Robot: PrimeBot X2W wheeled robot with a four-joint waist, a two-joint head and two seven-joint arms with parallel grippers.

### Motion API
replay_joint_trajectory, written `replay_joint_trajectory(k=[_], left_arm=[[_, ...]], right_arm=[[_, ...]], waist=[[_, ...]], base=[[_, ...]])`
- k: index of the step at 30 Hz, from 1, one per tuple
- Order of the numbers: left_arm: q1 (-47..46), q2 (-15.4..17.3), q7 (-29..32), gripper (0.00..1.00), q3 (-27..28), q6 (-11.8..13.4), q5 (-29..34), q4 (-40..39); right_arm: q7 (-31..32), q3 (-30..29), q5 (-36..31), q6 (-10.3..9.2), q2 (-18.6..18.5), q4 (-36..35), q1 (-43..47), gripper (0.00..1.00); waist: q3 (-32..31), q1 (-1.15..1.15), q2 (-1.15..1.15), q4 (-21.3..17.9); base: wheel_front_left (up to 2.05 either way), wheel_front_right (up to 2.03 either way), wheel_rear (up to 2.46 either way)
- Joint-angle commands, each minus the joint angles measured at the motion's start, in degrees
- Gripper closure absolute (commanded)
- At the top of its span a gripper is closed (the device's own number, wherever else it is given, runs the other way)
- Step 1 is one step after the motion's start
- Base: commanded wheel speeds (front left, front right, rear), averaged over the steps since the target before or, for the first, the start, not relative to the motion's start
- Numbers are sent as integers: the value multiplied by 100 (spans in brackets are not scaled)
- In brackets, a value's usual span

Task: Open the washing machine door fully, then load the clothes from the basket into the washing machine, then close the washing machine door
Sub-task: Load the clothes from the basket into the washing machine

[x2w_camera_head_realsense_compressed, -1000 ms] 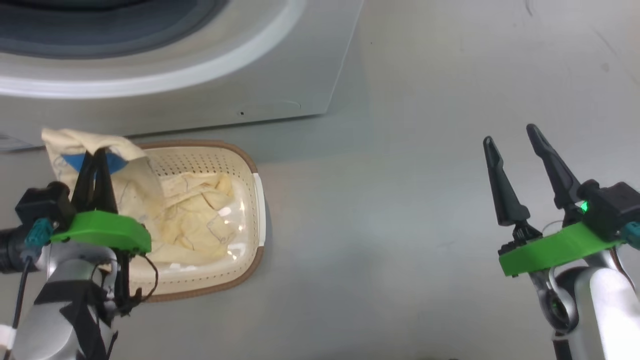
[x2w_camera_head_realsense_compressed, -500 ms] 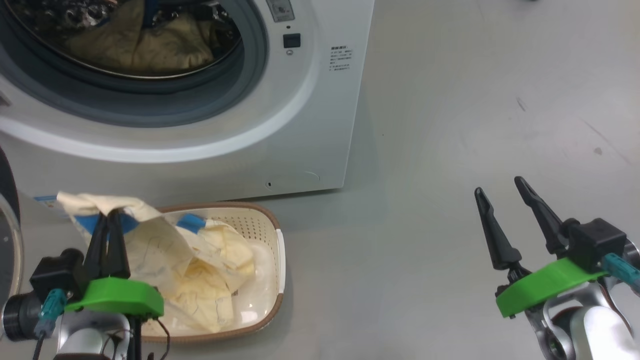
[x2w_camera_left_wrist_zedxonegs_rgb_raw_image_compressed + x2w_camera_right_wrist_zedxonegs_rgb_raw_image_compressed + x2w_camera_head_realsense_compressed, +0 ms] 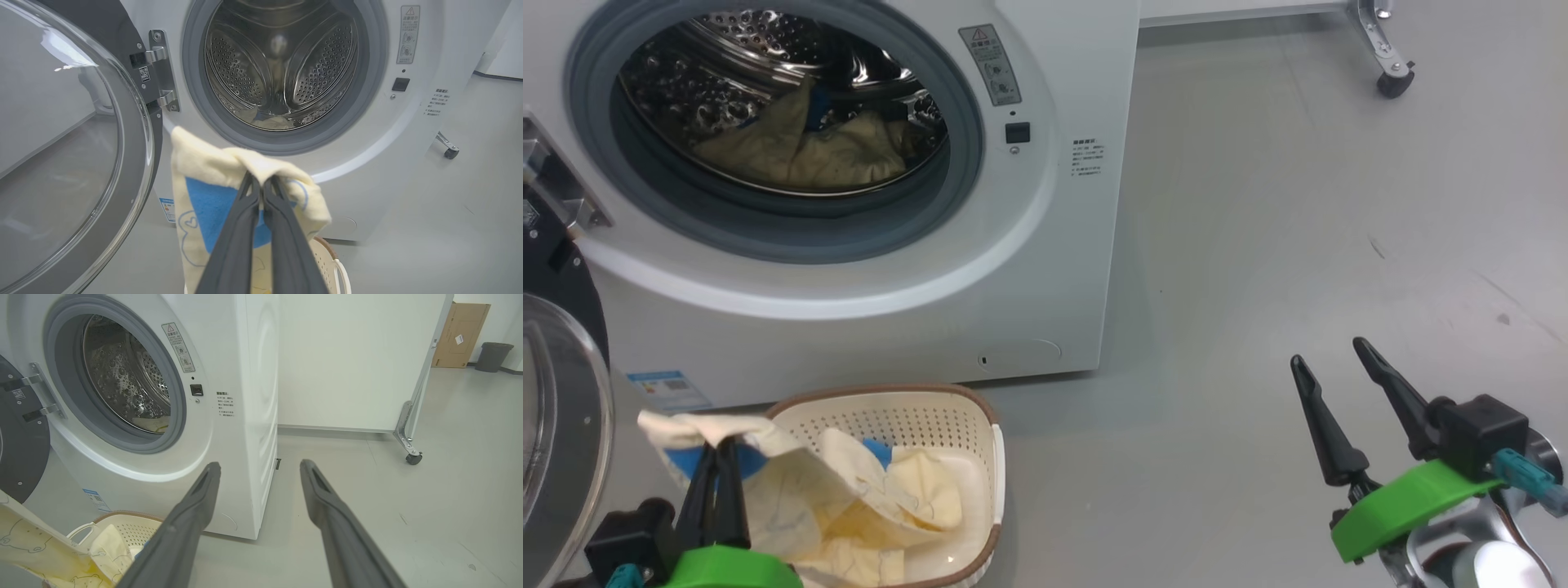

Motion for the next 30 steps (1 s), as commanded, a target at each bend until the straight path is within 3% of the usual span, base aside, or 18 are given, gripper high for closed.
replay_joint_trajectory(k=[1,12,30], left_arm=[[-118,159,14,100,245,198,-20,-275],[118,153,129,100,160,296,-40,-494],[-72,169,154,100,107,235,-124,-370]], right_arm=[[28,112,-2,-16,-55,-251,-69,0],[112,127,39,-16,-55,-366,77,0],[80,234,94,-16,-55,-369,28,0]], waist=[[-78,1,-1,8],[-174,1,-1,-11],[-47,1,-1,-71]], base=[[0,0,0],[0,0,0],[0,0,0]])
